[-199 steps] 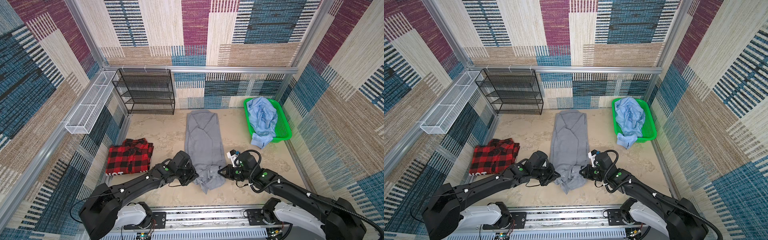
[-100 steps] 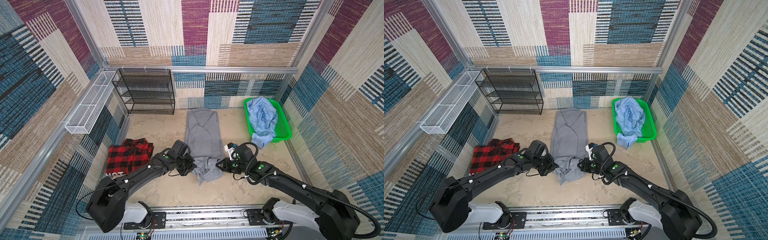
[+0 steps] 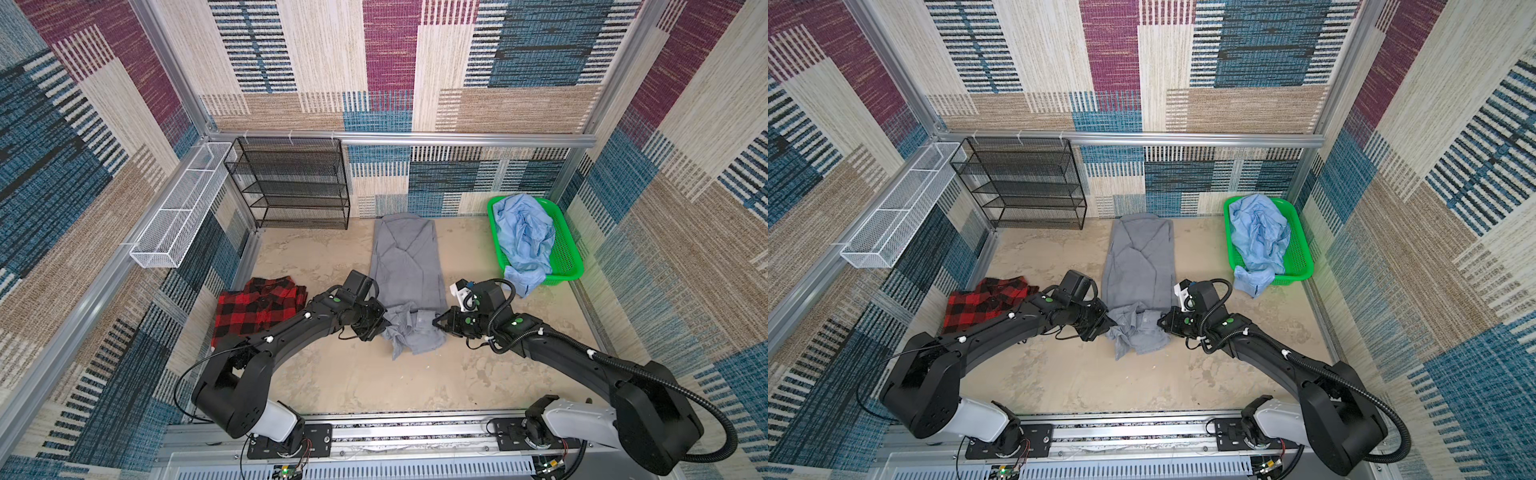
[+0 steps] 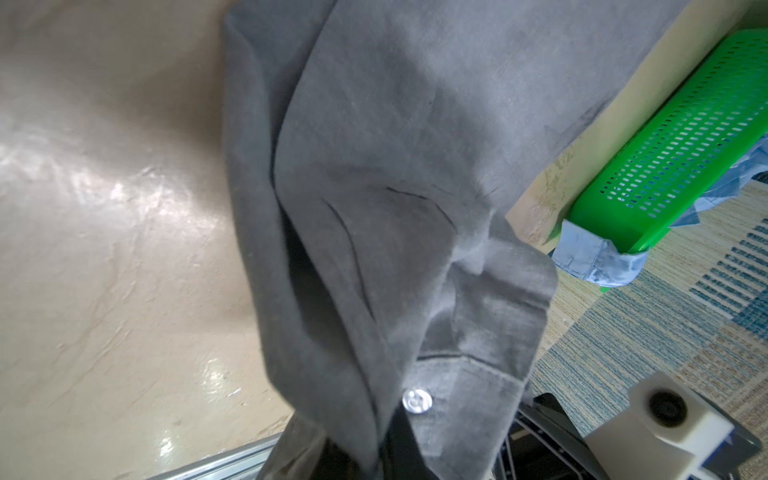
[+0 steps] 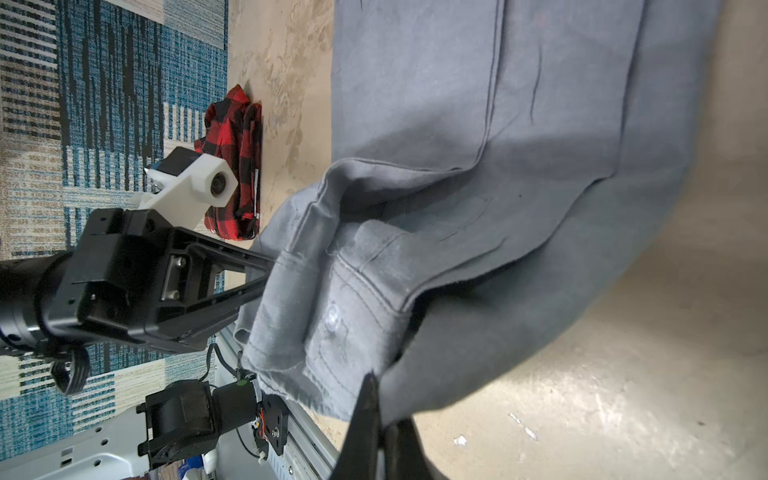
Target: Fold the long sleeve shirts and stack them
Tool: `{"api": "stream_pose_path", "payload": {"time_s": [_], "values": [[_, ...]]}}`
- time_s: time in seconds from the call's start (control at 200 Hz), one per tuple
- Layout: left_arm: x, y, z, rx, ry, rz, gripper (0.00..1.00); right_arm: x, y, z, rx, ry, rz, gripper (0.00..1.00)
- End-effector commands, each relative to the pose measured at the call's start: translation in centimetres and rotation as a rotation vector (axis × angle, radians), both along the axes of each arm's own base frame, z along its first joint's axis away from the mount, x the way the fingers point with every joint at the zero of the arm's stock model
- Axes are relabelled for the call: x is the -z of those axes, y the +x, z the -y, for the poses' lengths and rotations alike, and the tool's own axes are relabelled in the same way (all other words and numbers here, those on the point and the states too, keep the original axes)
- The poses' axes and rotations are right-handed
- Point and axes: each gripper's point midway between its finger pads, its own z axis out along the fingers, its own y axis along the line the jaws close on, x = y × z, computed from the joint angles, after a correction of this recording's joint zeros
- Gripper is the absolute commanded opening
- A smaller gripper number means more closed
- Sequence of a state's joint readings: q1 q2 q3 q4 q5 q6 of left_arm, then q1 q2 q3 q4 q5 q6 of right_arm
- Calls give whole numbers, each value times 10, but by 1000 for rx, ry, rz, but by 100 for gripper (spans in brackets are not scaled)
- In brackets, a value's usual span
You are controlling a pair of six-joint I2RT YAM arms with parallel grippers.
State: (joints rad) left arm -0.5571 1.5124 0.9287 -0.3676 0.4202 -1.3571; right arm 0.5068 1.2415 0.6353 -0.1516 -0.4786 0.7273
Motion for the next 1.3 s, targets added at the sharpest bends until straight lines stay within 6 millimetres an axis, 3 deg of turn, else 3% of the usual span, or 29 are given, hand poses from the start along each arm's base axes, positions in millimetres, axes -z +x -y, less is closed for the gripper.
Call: {"api": "stream_pose_path", "payload": {"time_s": [0.0,0.245,0.421,0.581,0.871,1.072,1.297], "values": [[2,6,2,12,-17,-6,0,-6,8,-4,-24,34,32,0],[-2,26,1,-1,-34,3,0,1,17,-2,-23,51,10,0],[-4,21,-1,23,-29,21,0,-1,9,-1,-27,70,14,0],[7,-8,-2,35,-20,26,0,1,-14,6,-19,77,3,0],[38,-79,-7,52,1,-6,0,11,-71,5,-1,74,-60,0],[16,-103,-25,21,23,49,0,5,-97,5,8,111,-97,0],[-18,-96,-25,-19,8,91,0,-12,-87,-6,12,126,-78,0]]}}
